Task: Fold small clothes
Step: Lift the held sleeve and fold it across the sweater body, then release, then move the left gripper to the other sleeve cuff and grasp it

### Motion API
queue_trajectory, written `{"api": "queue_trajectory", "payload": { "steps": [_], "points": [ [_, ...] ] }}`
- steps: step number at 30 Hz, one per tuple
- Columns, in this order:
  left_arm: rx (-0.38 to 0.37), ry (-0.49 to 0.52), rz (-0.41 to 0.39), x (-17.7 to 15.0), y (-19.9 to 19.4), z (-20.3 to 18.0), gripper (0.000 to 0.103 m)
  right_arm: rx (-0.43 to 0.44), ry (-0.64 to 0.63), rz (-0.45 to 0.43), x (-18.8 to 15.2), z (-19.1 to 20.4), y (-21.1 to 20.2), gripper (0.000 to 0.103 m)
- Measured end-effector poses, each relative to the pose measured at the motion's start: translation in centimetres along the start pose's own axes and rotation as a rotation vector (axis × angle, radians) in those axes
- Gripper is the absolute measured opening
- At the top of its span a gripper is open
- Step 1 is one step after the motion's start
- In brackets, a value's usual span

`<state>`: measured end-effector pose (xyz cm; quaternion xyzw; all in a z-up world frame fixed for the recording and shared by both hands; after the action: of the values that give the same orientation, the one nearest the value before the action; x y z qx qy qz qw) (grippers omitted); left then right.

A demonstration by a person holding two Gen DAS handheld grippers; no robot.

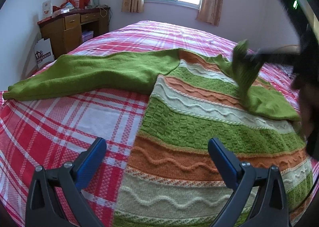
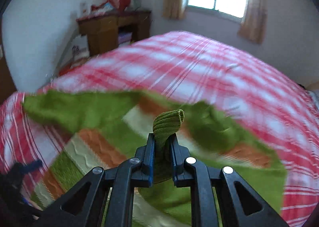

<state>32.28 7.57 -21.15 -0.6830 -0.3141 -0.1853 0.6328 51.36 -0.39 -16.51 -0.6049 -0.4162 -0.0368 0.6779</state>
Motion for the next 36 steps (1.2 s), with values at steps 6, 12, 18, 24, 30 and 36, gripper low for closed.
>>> {"api": "queue_trajectory", "payload": {
  "steps": [6, 12, 18, 24, 30, 36],
  "points": [
    [0.0, 0.003, -0.002, -0.1, -0.2, -0.2, 0.103, 0.053, -0.102, 0.016, -3.3, 2.2, 0.0, 0.066],
    [0.01, 0.013, -0.003, -0.1, -0.2, -0.4, 0.103, -0.014, 0.082, 0.004, -3.5, -4.4, -2.1, 0.066],
    [0.0, -0.002, -0.007, -0.1, -0.3, -0.2, 0.103, -0.01, 0.096, 0.117, -4.0, -3.3, 2.7, 0.056],
    [-0.002, -0.027, -0.023, -0.2, -0.7, 0.3, 0.103, 0.04, 0.016, 0.112, -3.7, 2.7, 4.3, 0.052],
    [0.004, -0.024, -0.015, -0.2, -0.6, 0.3, 0.103, 0.006, 0.059, 0.029, -3.7, 0.4, 1.8, 0.052],
    [-0.032, -0.046, 0.035, -0.5, -1.2, 1.3, 0.103, -0.001, 0.029, 0.079, -5.0, 1.9, 4.2, 0.054]
  ]
}}
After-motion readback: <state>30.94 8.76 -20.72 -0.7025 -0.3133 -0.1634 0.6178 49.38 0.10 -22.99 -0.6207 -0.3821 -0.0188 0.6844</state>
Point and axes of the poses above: each gripper's, at about its wrist camera, not at the fingertips, and y roughly the way its jaws point, z to its left, x to its top, the point moved 7 cm from there along y, roughly the way its jaws point, and after that the axes turned 6 degrees about z, right-handed, at the moved point
